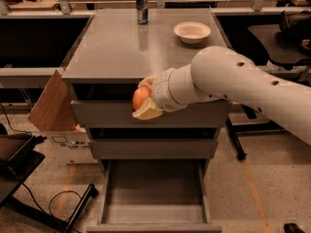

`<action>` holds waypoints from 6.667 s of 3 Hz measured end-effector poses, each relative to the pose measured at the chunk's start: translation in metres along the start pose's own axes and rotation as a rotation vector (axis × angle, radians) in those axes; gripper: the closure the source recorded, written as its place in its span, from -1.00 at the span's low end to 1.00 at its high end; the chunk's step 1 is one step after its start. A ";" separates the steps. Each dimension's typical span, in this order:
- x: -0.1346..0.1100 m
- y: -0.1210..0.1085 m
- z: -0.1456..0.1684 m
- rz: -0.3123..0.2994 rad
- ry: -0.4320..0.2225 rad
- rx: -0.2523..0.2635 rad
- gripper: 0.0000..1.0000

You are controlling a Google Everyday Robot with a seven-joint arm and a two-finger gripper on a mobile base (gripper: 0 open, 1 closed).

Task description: Place orange into bottom drawer

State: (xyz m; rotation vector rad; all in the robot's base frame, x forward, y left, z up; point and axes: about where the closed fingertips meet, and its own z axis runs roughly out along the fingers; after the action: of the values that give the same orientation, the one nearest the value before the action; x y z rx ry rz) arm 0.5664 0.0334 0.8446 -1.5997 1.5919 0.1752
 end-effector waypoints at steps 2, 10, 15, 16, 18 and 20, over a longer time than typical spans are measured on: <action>0.017 0.015 0.018 0.051 -0.010 -0.005 1.00; 0.228 0.165 0.235 0.474 0.021 -0.059 1.00; 0.397 0.211 0.390 0.619 0.054 -0.168 1.00; 0.421 0.233 0.422 0.627 0.127 -0.226 1.00; 0.451 0.283 0.457 0.699 0.233 -0.293 1.00; 0.449 0.287 0.459 0.698 0.232 -0.300 0.02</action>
Offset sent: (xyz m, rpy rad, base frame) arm -0.0038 -0.0011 -0.0852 0.0915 0.1019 -0.0768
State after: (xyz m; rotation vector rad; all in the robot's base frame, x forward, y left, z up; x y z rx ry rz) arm 0.6031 0.0343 0.1420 -1.2383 2.3506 0.6418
